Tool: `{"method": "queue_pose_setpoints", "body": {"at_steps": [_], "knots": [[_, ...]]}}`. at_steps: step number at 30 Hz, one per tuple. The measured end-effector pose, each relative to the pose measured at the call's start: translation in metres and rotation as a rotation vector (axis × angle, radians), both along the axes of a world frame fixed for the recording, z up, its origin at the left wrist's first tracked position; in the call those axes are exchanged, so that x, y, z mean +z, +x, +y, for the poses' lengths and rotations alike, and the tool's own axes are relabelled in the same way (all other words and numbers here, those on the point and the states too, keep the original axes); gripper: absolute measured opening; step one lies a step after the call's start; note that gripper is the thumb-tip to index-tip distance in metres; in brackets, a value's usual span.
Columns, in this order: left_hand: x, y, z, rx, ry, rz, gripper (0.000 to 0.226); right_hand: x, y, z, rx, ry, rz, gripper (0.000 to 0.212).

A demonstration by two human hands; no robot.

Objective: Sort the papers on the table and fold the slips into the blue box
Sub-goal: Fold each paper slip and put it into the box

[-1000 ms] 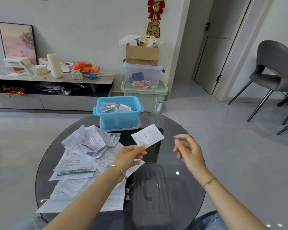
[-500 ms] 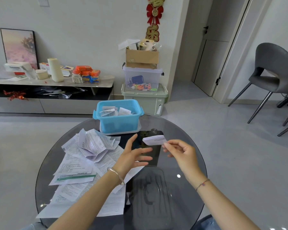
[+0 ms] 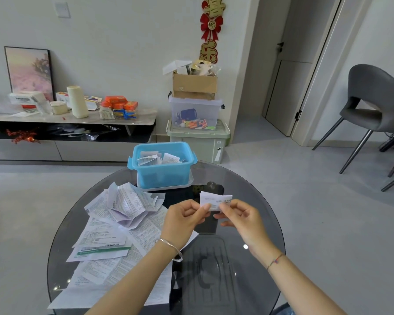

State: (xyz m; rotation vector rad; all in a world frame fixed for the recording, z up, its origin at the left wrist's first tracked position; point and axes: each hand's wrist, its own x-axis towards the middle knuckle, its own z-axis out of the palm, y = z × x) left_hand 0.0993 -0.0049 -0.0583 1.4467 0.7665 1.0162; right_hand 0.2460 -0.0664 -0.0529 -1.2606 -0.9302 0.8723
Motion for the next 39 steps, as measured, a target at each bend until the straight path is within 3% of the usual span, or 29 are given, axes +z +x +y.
{"method": "queue_pose_setpoints", "body": {"at_steps": [9,15,20,31,36,39], "knots": [[0.0,0.004,0.002,0.014,-0.022,-0.015,0.009,0.0,0.001,0.002,-0.01,0.005,0.066,0.011],[-0.008,0.003,0.003,0.042,-0.042,-0.01,0.018,0.0,0.004,0.001,-0.039,0.004,-0.009,0.011],[-0.008,0.004,0.002,0.051,-0.07,-0.034,0.016,0.0,0.003,0.001,-0.067,0.013,0.061,0.009],[-0.003,0.01,-0.003,0.079,-0.148,-0.097,0.012,0.003,0.001,0.003,-0.122,0.021,0.077,0.033],[-0.002,0.014,-0.006,0.101,-0.243,-0.154,0.015,0.002,0.002,0.002,-0.078,0.012,0.06,0.016],[-0.002,0.015,-0.006,0.123,-0.251,-0.152,0.014,0.001,0.001,0.003,-0.073,-0.002,0.03,0.016]]}}
